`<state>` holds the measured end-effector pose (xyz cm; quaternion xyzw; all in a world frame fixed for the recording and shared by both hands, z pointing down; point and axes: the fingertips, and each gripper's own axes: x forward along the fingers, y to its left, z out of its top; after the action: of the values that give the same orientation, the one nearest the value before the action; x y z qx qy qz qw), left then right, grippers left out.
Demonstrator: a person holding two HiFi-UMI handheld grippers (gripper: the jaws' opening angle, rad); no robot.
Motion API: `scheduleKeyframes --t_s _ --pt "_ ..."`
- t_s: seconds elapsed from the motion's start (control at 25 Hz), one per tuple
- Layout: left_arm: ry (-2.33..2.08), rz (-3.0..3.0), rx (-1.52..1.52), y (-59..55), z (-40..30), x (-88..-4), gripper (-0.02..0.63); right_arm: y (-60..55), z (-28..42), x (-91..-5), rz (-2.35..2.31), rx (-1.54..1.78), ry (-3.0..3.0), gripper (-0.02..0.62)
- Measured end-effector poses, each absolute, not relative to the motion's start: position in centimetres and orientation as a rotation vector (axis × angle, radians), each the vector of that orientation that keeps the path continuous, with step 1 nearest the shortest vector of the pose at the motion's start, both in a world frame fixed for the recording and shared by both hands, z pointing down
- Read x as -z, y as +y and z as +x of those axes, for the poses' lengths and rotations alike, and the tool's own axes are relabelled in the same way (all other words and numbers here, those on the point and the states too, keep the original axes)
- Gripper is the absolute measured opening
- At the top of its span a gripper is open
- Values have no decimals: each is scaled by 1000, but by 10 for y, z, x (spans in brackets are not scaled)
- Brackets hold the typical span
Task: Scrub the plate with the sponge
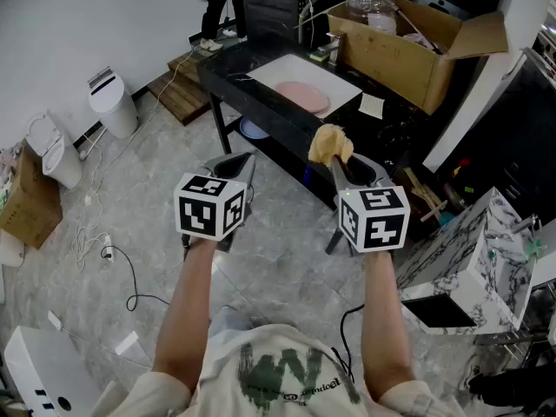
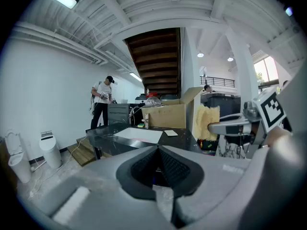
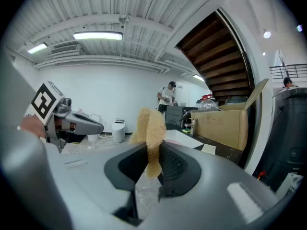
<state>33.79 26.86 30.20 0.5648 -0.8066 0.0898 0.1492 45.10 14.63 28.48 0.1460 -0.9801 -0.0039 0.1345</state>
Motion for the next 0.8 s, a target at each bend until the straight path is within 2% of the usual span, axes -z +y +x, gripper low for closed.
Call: scheduleKeyframes --t_s 0.36,0.8 --pt "-2296 1639 -251 256 318 -312 5 134 433 -299 449 3 -2811 63" --pt "-2203 1733 -228 222 231 -315 5 108 364 -307 577 -46 -2751 63"
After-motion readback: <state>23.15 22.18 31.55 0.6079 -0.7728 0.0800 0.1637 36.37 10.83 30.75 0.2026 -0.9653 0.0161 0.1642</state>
